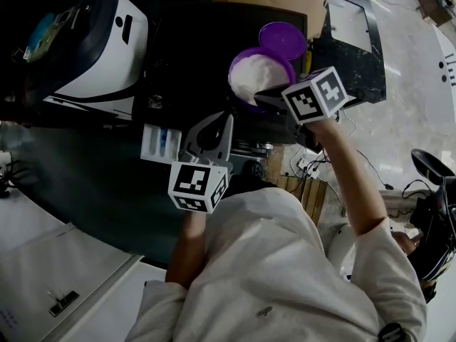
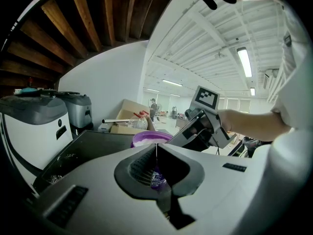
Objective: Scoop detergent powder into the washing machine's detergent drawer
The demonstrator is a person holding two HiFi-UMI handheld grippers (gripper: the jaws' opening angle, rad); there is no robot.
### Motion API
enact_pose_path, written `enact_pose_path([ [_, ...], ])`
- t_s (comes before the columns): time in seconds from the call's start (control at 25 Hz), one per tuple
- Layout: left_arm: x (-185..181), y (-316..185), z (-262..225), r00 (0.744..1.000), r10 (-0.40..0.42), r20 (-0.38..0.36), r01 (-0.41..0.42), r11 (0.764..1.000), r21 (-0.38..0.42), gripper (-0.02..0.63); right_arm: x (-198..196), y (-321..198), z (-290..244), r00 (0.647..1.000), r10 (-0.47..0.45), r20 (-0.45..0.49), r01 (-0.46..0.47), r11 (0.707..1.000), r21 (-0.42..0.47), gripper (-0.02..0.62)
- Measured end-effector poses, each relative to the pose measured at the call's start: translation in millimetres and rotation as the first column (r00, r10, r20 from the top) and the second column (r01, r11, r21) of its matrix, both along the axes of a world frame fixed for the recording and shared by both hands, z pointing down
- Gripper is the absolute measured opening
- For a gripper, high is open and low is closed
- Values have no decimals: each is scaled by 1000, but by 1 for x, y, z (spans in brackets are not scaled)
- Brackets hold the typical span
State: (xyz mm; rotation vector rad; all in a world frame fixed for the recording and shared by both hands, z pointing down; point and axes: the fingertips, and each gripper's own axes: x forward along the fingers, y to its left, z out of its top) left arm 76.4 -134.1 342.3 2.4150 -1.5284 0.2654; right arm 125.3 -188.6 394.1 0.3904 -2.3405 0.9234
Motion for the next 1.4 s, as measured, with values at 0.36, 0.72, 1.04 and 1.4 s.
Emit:
enact_pose_path([
  [0.36, 2, -1, 1, 1000, 2, -2, -2, 1000, 0, 20, 7, -10, -5, 994, 81, 71, -76, 995, -63, 9],
  [0.72, 3, -3, 1, 1000, 4, -2, -4, 1000, 1, 20, 15, -15, -7, 985, 127, 118, -115, 988, -106, 9],
  [1.04, 7, -9, 2, 1000, 7, 0, -7, 1000, 0, 20, 26, -24, -10, 961, 204, 185, -173, 970, -170, 9],
  [1.4, 9, -14, 3, 1000, 8, 1, -8, 1000, -3, 20, 37, -30, -16, 900, 336, 277, -272, 930, -245, 9],
])
